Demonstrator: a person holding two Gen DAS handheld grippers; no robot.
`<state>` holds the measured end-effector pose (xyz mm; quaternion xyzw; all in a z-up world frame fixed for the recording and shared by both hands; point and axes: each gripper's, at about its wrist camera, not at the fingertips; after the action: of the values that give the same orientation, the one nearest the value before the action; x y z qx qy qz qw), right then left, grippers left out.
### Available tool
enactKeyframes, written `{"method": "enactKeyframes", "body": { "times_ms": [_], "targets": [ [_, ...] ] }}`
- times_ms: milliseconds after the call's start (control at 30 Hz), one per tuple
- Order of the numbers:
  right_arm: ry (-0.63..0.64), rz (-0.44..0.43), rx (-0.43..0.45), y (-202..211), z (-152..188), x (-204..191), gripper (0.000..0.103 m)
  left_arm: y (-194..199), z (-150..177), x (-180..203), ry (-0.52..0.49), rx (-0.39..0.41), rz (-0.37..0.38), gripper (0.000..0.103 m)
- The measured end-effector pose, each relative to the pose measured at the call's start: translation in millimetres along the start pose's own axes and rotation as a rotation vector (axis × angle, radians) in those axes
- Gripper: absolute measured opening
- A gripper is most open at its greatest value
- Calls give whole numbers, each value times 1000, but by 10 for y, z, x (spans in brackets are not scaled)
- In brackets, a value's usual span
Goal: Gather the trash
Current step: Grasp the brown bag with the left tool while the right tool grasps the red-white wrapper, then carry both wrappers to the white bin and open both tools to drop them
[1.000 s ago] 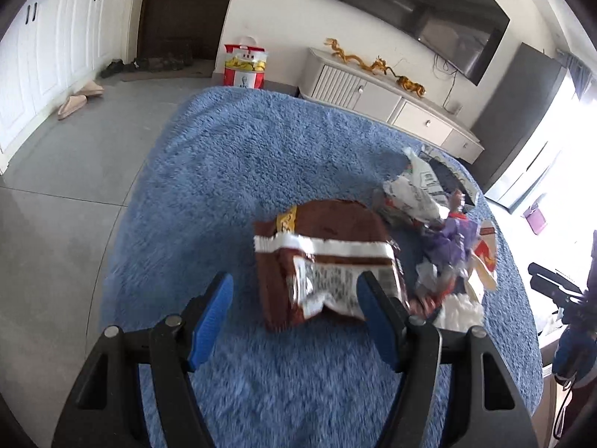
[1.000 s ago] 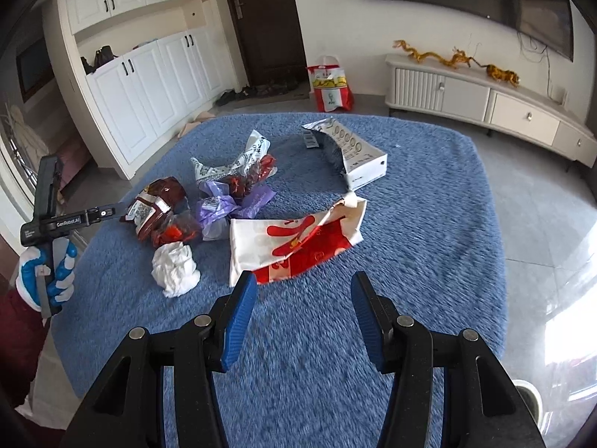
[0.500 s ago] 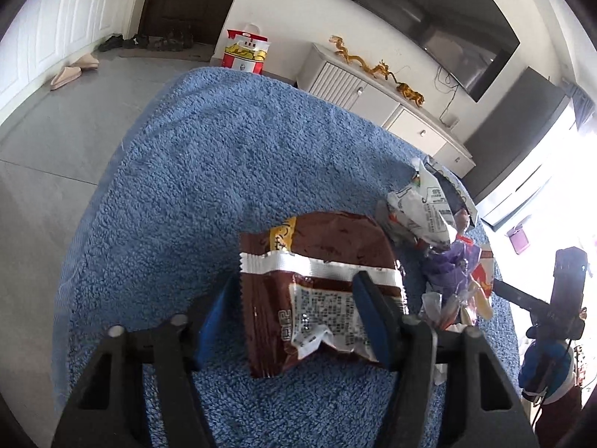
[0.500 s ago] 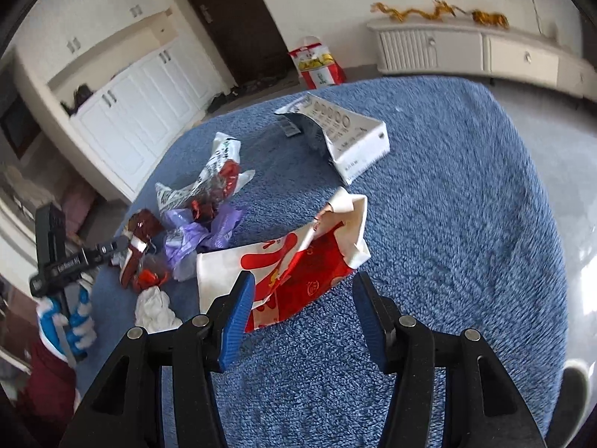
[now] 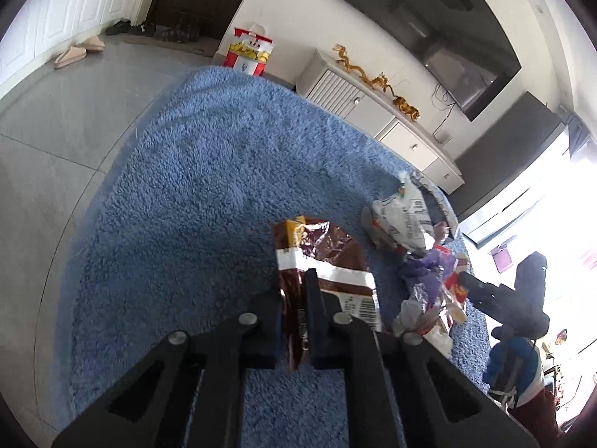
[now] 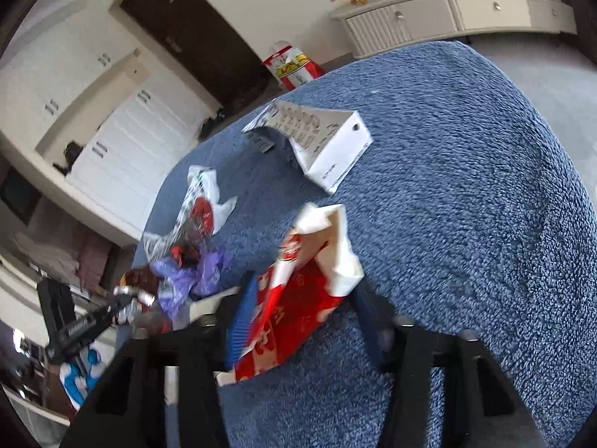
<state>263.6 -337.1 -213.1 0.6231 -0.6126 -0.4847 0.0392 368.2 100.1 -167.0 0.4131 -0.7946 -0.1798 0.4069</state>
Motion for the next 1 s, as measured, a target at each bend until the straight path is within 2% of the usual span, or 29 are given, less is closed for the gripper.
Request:
{"method": "enactKeyframes", "body": {
  "times_ms": [67, 167, 333, 533, 733, 867, 933, 1000],
  "targets": [
    [-30, -16, 17, 23, -17, 63, 33, 134, 8, 64, -10, 29, -3, 6],
    [-56, -39, 66, 145, -7, 132, 30, 346, 1, 143, -12, 72, 1, 6],
    [-46, -40, 133, 449, 27, 154, 29, 653, -24, 267, -28, 127, 3, 5],
    [7, -26, 210, 1027, 139, 164, 29, 1013, -10, 553, -75, 183, 18, 5],
    [50, 11, 293, 1694, 279, 350, 29, 1329, 60, 940, -136, 229, 35, 5],
    [66, 63, 372, 2182, 401, 497, 29, 1366, 109, 1280, -191, 222, 57, 5],
    [71, 100, 418, 2456, 466, 613, 30, 1321, 156, 1503, -227, 204, 75, 5],
    [88, 174, 463, 2763, 551, 750, 30, 1248, 197, 1730, -262, 184, 95, 5]
  ]
}}
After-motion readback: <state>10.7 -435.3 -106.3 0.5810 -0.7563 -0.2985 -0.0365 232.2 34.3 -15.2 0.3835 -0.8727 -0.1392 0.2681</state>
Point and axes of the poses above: each gripper's, at about its wrist camera, not at the fingertips, and y roughly against the way its jaws point, x to its right, z to its underside, and after that the axes turned 6 degrees about x, right-handed
